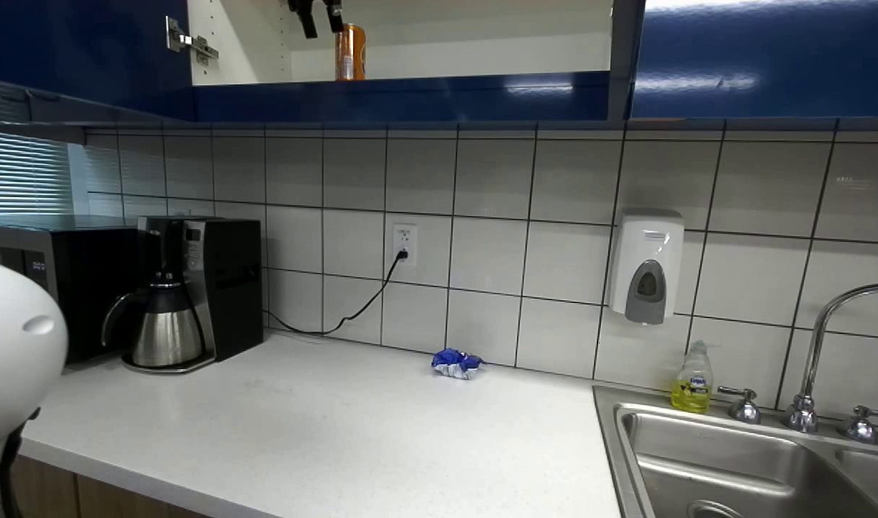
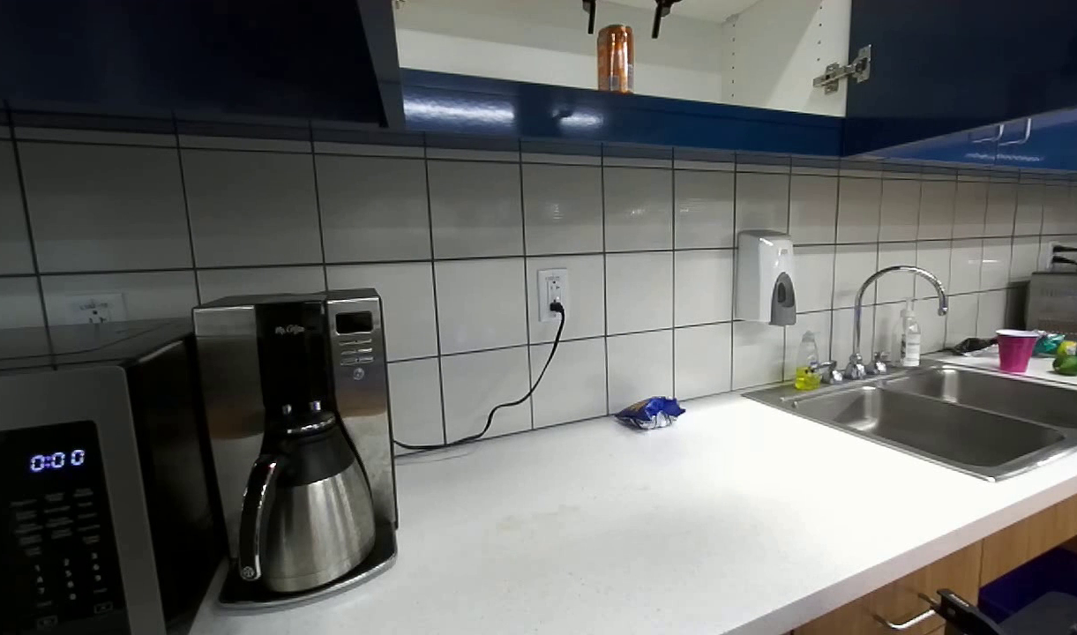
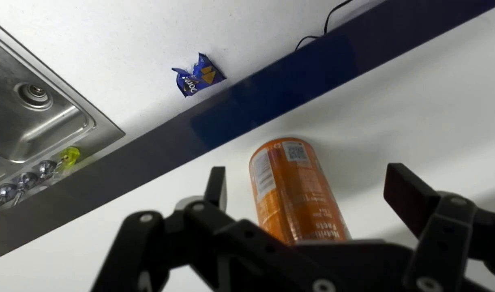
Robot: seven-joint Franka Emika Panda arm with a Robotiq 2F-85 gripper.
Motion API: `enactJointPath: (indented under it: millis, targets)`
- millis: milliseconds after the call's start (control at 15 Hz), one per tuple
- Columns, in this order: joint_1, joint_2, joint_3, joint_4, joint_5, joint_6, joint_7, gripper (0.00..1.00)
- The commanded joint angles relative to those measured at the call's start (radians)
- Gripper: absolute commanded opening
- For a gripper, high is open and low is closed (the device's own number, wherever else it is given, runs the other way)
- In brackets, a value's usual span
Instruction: Put the orange can in the open upper cabinet.
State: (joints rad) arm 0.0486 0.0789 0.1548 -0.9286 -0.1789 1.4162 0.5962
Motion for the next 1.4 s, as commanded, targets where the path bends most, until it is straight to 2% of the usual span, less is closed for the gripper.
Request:
enactJointPath:
  millis: [0, 733, 1333]
  targets:
    - [-0.024, -0.154, -0.015, -0.244, 0.075, 0.068, -0.051, 1.00]
    - [-0.002, -0.425, -0.059, -0.823, 0.192, 0.259, -0.177, 1.00]
    - [0.004, -0.563, -0.067, -1.380, 0.281, 0.508, -0.297, 1.00]
